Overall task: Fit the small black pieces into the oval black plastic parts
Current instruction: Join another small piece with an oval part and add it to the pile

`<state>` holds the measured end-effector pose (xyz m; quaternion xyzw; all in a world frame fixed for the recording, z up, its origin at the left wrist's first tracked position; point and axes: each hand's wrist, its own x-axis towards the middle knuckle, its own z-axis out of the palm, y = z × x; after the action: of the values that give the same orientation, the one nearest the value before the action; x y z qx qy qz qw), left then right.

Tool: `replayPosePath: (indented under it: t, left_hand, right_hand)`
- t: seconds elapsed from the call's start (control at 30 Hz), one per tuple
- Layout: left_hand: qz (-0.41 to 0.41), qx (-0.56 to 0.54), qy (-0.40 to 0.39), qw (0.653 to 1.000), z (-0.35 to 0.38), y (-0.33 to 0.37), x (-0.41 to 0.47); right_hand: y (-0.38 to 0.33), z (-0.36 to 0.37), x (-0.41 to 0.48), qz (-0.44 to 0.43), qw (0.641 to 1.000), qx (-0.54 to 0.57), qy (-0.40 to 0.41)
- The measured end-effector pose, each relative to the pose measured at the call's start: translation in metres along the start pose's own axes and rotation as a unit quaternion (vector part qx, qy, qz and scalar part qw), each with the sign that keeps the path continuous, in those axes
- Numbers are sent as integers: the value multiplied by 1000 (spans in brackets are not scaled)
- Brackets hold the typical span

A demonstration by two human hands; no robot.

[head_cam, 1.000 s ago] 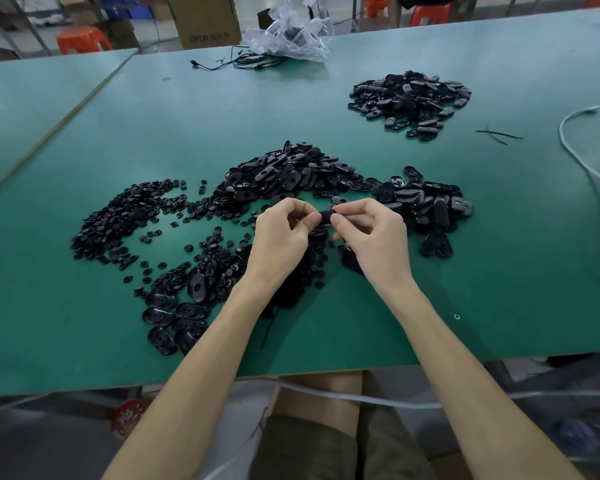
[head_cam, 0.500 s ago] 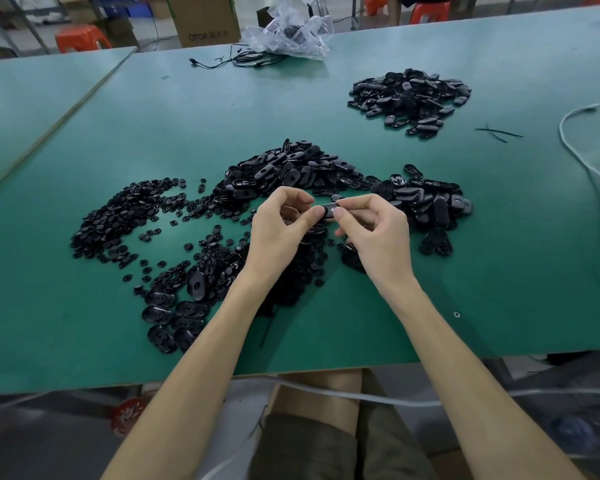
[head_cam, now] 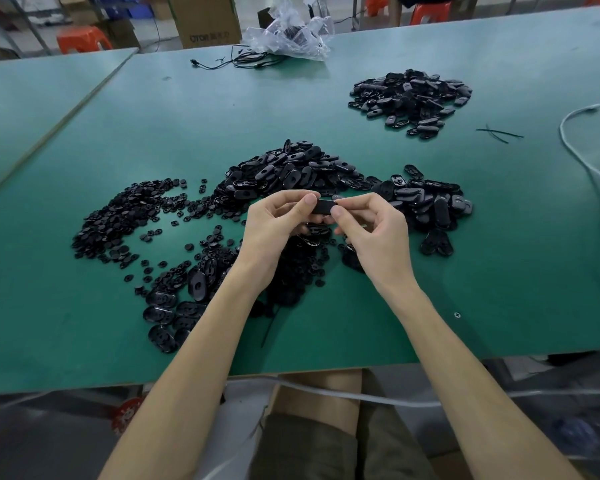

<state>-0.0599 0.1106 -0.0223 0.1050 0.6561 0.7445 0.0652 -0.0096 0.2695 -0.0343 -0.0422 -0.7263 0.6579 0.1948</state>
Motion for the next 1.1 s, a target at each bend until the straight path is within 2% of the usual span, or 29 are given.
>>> replayPosePath:
  t: [0.13,0.47,0.73,0.9,1.1]
  left_hand:
    - [-7,-9,3,1000,-1,-1,1]
    - [-36,-31,-48,998,-2,-3,2]
    - [1,-14,-84,996,1,0,-1]
    - [11,7,-66,998,3,0,-1]
    - [20,-7,-29,999,1,-2,-1]
  right_hand:
    - [-1,0,-1,-2,1000,14,-9]
    - [-2,0,-2,8,1000,-4,-13]
    - [-2,0,-3,-7,999,-20,-29]
    - [-3,0,-3,-3,999,-20,-40]
    - [-4,1,-3,-3,1000,-5,5]
